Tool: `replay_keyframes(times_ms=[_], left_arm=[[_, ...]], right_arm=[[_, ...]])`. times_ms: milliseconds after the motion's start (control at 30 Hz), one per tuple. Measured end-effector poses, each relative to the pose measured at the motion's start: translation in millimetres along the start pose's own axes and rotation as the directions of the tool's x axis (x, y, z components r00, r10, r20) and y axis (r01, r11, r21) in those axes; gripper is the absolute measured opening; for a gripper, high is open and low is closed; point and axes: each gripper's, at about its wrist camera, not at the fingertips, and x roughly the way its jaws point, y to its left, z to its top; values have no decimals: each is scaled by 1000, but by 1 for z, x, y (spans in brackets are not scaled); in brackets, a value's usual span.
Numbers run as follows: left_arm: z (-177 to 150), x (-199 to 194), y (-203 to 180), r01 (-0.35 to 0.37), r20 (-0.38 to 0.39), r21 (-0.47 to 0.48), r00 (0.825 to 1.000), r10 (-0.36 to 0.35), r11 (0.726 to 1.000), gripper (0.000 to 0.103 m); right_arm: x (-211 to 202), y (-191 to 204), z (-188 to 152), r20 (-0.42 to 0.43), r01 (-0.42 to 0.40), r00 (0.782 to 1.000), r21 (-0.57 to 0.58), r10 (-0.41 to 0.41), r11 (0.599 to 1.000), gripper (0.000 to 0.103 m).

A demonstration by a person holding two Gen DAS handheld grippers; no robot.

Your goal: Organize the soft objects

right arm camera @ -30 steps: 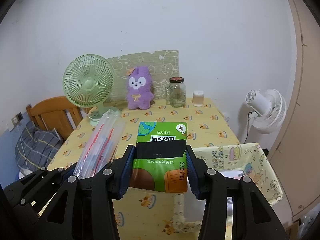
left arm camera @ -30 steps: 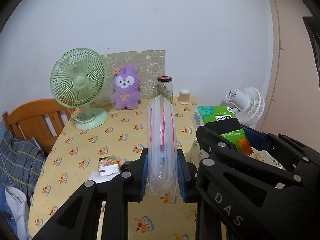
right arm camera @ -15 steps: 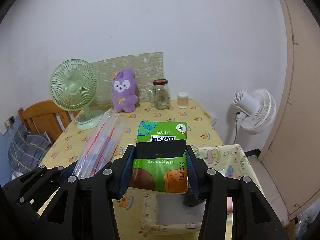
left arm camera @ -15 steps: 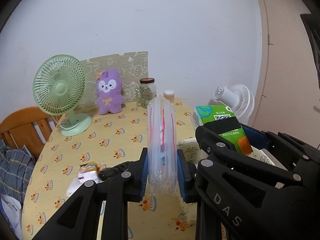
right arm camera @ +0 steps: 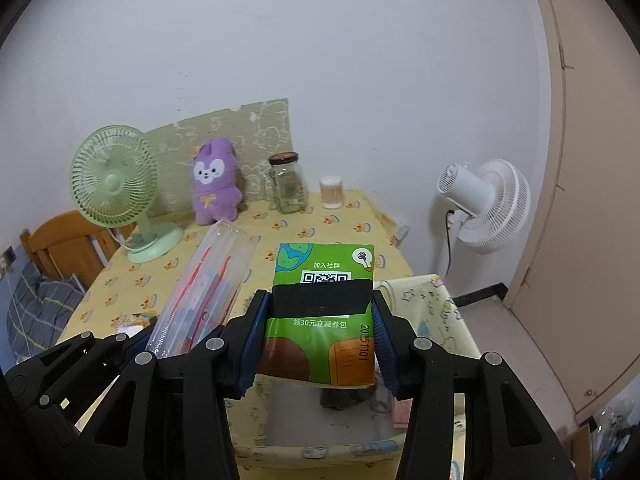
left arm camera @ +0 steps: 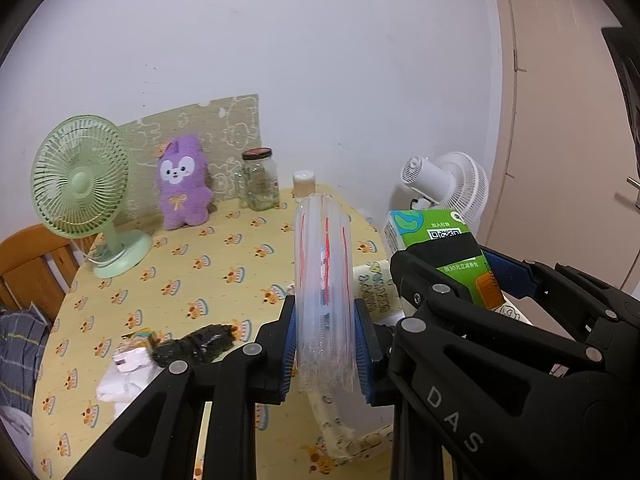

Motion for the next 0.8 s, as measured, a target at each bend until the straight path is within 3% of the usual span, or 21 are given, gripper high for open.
replay_keyframes(times_ms=[533, 733, 800], left_arm=[[-10, 35, -31, 77, -100, 30, 992, -73, 997, 26], [-14, 50, -37, 84, -155, 53, 985, -75, 995, 42], [-14, 54, -37, 84, -167, 58, 983, -73, 995, 59]], right_arm=[[25, -40, -18, -84, 58, 995, 58, -53, 997, 52], [38, -48, -26, -123, 79, 990, 79, -68, 994, 52], [41, -50, -27, -135, 77, 989, 88, -65, 993, 52]])
